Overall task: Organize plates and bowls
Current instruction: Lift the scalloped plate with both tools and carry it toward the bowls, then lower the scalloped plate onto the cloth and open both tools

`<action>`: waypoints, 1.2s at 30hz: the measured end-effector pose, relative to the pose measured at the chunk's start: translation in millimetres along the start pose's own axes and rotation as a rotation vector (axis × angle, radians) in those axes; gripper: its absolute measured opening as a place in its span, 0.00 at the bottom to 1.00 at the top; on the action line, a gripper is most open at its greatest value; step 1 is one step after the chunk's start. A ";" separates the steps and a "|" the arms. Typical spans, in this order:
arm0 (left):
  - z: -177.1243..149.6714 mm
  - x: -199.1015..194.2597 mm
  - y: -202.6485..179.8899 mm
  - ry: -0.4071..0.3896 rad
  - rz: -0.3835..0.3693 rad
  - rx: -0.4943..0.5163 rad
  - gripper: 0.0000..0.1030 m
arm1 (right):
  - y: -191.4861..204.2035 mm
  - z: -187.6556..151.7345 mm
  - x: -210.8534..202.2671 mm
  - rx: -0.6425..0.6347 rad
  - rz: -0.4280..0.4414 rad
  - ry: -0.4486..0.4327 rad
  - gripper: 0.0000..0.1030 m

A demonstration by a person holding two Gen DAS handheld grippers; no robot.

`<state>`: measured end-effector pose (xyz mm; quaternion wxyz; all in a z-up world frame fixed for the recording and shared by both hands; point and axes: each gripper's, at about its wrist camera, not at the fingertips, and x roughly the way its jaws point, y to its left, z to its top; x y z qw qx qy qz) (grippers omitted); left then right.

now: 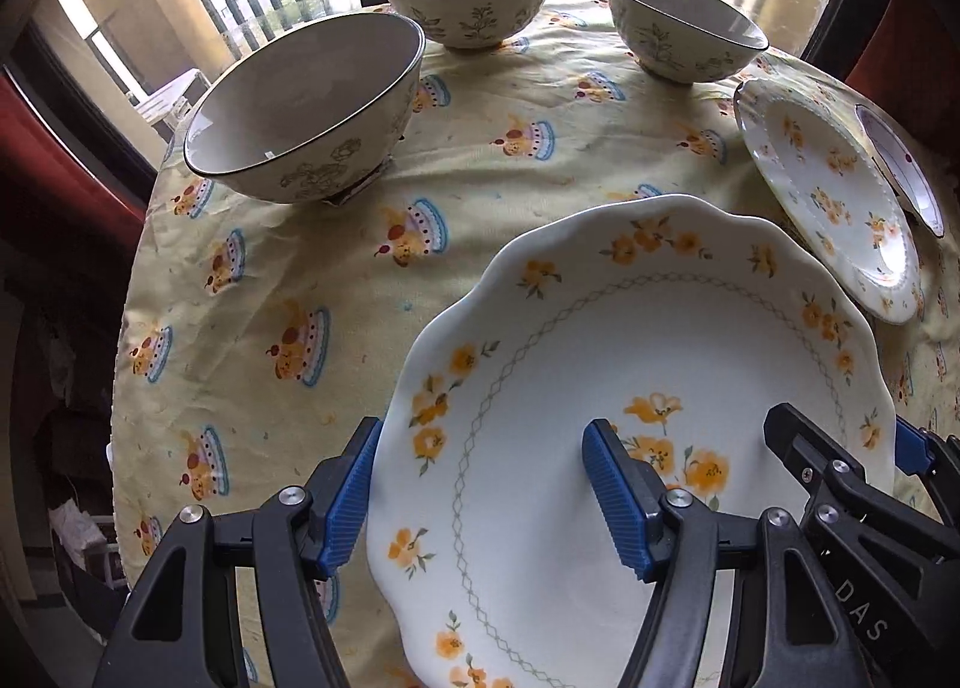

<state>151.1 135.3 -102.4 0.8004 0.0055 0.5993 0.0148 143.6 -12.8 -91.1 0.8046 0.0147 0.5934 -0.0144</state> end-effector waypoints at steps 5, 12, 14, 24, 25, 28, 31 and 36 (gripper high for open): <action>7.8 10.8 19.2 0.015 -0.007 -0.007 0.66 | 21.1 6.7 11.4 0.000 -0.002 0.018 0.67; 12.1 19.2 26.3 0.016 -0.006 -0.001 0.66 | 35.6 9.6 21.7 -0.010 -0.027 0.044 0.67; 11.2 19.1 23.9 0.005 0.003 0.012 0.66 | 36.1 8.9 23.8 -0.011 -0.030 0.052 0.67; -0.2 14.3 15.8 0.018 0.018 0.031 0.67 | 26.3 -1.8 25.2 0.009 -0.008 0.071 0.67; -1.6 14.1 14.8 0.018 0.018 0.032 0.67 | 23.9 -5.4 23.1 0.005 -0.007 0.068 0.67; -6.9 12.2 12.5 0.013 0.020 0.029 0.67 | 21.2 -9.4 21.6 -0.006 -0.007 0.060 0.67; -11.8 11.4 11.4 0.017 0.024 0.020 0.67 | 22.3 -11.0 19.3 -0.043 -0.029 0.054 0.67; -16.7 12.1 8.9 0.048 0.008 0.041 0.73 | 20.1 -12.1 19.0 -0.047 -0.039 0.068 0.67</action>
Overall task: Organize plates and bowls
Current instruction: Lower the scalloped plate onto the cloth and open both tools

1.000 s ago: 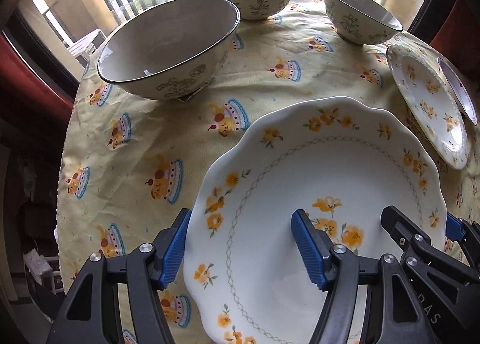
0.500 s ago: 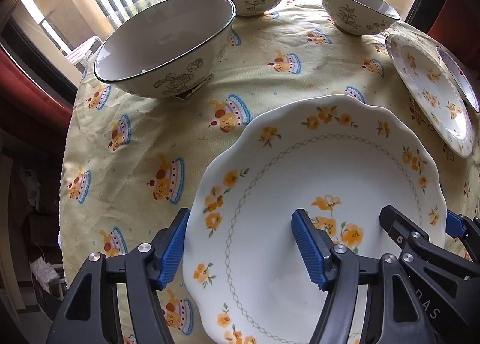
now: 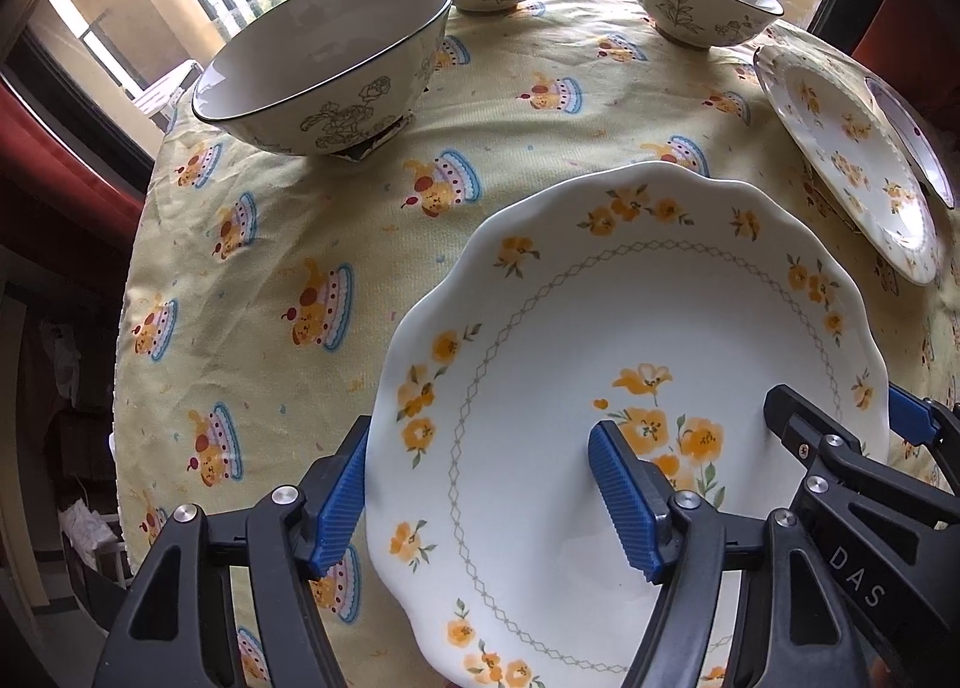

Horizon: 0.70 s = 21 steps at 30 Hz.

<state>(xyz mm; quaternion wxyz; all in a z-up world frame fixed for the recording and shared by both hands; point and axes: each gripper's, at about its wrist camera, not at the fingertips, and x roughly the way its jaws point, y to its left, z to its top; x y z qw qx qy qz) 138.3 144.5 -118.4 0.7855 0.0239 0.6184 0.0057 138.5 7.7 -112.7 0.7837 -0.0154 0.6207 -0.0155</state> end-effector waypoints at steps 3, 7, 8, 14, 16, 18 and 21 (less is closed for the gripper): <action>-4.4 -2.2 -3.7 0.007 -0.013 0.051 0.79 | -6.4 -6.1 -2.8 0.013 -0.017 0.019 0.67; -10.7 -11.7 -2.4 -0.005 -0.027 0.050 0.85 | -11.6 -13.5 -13.1 0.010 -0.011 0.018 0.67; -11.7 -14.4 -2.1 -0.007 -0.032 0.046 0.86 | -12.5 -14.4 -17.0 0.011 -0.017 0.011 0.67; -11.6 -42.3 -5.3 -0.047 -0.060 0.047 0.88 | -21.0 -14.8 -44.8 0.050 -0.017 -0.031 0.67; -10.0 -51.6 -8.8 -0.061 -0.072 0.058 0.90 | -25.6 -13.9 -55.9 0.063 -0.013 -0.046 0.67; -6.0 -61.6 -14.4 -0.085 -0.083 0.074 0.90 | -30.1 -14.2 -68.4 0.071 -0.007 -0.074 0.67; -0.6 -76.7 -23.9 -0.113 -0.096 0.076 0.90 | -33.9 -7.2 -82.8 0.076 0.000 -0.106 0.67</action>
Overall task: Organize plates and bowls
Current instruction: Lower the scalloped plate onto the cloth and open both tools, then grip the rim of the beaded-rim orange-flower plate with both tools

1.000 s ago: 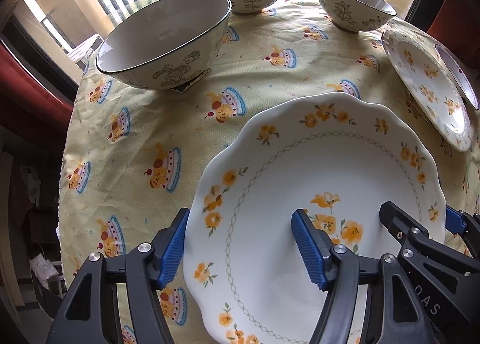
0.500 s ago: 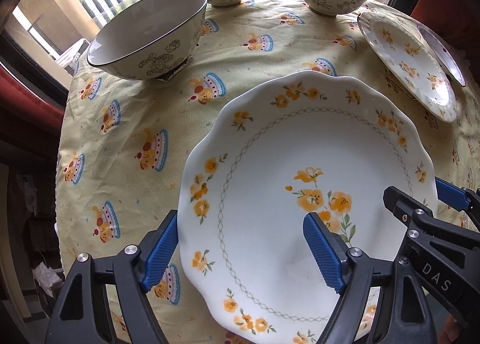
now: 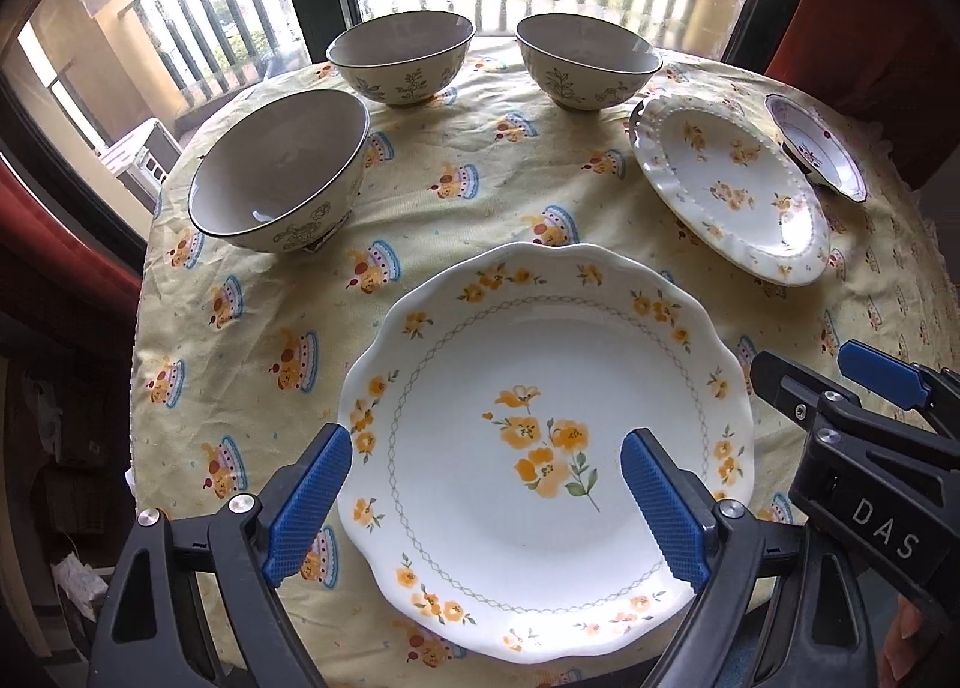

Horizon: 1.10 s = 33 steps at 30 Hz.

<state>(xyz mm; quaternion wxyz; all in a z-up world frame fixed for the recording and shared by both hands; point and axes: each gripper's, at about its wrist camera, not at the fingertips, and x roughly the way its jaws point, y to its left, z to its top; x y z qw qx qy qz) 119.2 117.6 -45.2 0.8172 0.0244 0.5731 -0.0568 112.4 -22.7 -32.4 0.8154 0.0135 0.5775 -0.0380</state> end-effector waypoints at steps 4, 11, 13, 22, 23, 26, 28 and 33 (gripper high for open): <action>13.2 -7.8 -13.2 -0.009 -0.015 -0.022 0.90 | -12.8 9.5 -12.3 0.028 0.024 -0.034 0.67; 41.3 -5.8 -53.6 -0.066 0.029 0.020 0.90 | -50.1 31.3 -14.4 0.042 0.043 -0.069 0.67; 49.9 -3.4 -62.7 -0.063 0.044 0.012 0.90 | -60.3 40.1 -10.1 0.032 0.052 -0.069 0.67; 91.3 24.7 -91.1 -0.061 0.080 -0.048 0.90 | -100.8 88.7 16.7 0.014 0.051 -0.093 0.73; 96.3 29.5 -93.5 -0.054 0.075 -0.062 0.90 | -105.3 94.0 21.0 0.016 0.052 -0.093 0.73; 109.9 44.1 -100.9 -0.042 0.056 -0.100 0.90 | -118.8 109.9 33.7 0.029 0.054 -0.085 0.74; 117.8 53.4 -107.0 -0.040 0.057 -0.116 0.90 | -126.7 119.8 42.9 0.034 0.054 -0.079 0.74; 134.4 80.7 -118.7 -0.021 0.072 -0.130 0.89 | -141.6 139.6 70.9 0.020 0.056 -0.060 0.74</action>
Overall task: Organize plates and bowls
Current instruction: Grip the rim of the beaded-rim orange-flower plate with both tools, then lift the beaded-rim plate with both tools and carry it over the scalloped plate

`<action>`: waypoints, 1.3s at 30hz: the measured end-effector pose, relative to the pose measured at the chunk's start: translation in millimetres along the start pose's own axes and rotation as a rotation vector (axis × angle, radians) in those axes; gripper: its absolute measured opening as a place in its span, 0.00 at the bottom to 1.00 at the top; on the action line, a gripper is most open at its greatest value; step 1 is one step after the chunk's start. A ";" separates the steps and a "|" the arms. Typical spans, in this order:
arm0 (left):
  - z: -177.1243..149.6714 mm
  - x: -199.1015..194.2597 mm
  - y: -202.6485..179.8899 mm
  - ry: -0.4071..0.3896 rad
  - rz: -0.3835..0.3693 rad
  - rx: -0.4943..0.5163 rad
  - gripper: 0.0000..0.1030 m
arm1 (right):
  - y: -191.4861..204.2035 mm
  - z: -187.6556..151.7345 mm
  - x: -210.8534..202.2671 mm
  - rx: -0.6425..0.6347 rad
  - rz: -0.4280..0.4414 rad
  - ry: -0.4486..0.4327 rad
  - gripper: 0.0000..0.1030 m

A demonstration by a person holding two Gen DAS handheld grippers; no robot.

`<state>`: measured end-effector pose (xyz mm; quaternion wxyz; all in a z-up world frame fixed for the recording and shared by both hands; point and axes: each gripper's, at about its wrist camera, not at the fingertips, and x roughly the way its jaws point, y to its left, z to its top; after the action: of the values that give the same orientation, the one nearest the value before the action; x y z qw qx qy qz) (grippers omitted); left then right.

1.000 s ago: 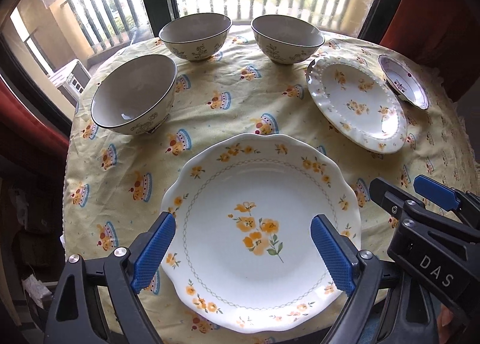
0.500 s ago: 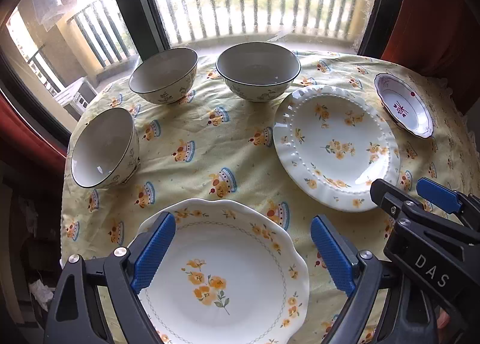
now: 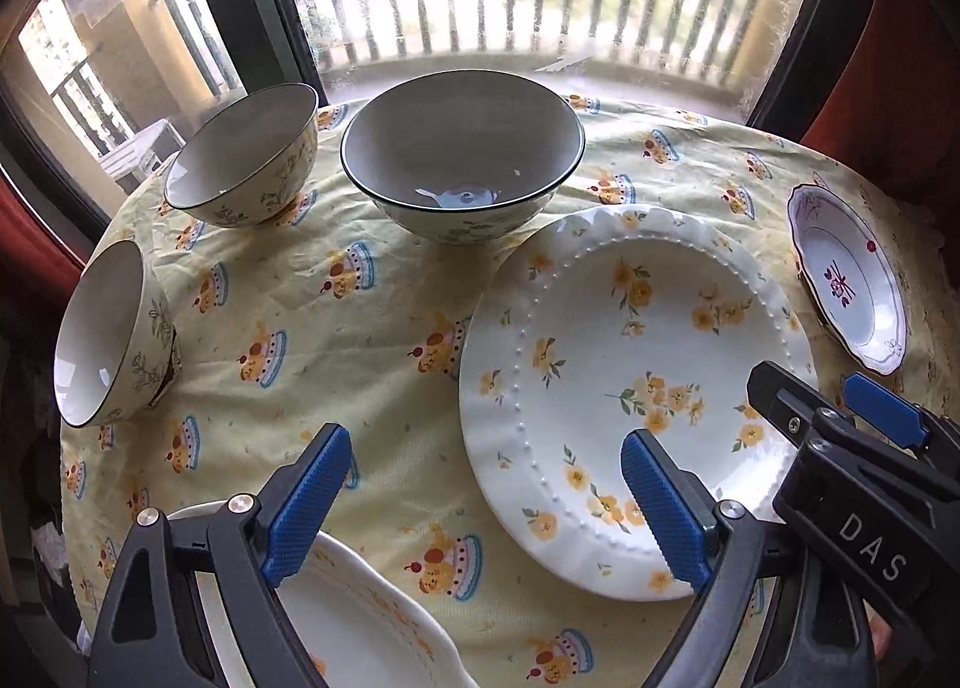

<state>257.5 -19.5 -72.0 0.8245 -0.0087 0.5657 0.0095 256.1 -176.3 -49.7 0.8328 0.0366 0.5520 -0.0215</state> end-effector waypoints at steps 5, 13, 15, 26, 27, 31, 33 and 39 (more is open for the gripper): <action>10.4 25.3 -10.0 0.032 0.009 -0.009 0.84 | -13.0 11.5 27.7 0.021 0.015 0.040 0.74; 17.2 50.2 -21.8 0.068 0.007 -0.018 0.81 | -20.2 21.3 51.5 -0.011 0.002 0.052 0.74; 18.5 53.8 -26.0 0.073 0.011 -0.013 0.79 | -24.9 21.8 57.9 0.014 0.018 0.072 0.74; 10.7 49.2 -33.6 0.077 0.023 -0.013 0.70 | -27.5 18.9 59.1 -0.001 0.033 0.083 0.68; 7.5 47.4 -34.0 0.081 0.022 -0.016 0.69 | -27.3 17.6 58.4 -0.001 0.029 0.085 0.68; -6.1 44.0 -28.5 0.100 0.023 -0.011 0.69 | -27.8 6.8 52.4 0.013 0.004 0.099 0.67; -16.1 39.8 -27.8 0.112 0.022 -0.006 0.69 | -28.8 -1.5 48.8 0.021 -0.002 0.108 0.67; -40.6 30.7 -28.0 0.134 0.006 0.016 0.69 | -33.1 -26.5 38.3 0.032 -0.004 0.134 0.67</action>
<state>231.4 -48.3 -115.2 0.7848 -0.0010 0.6197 0.0069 244.2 -206.9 -96.5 0.7933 0.0502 0.6061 -0.0296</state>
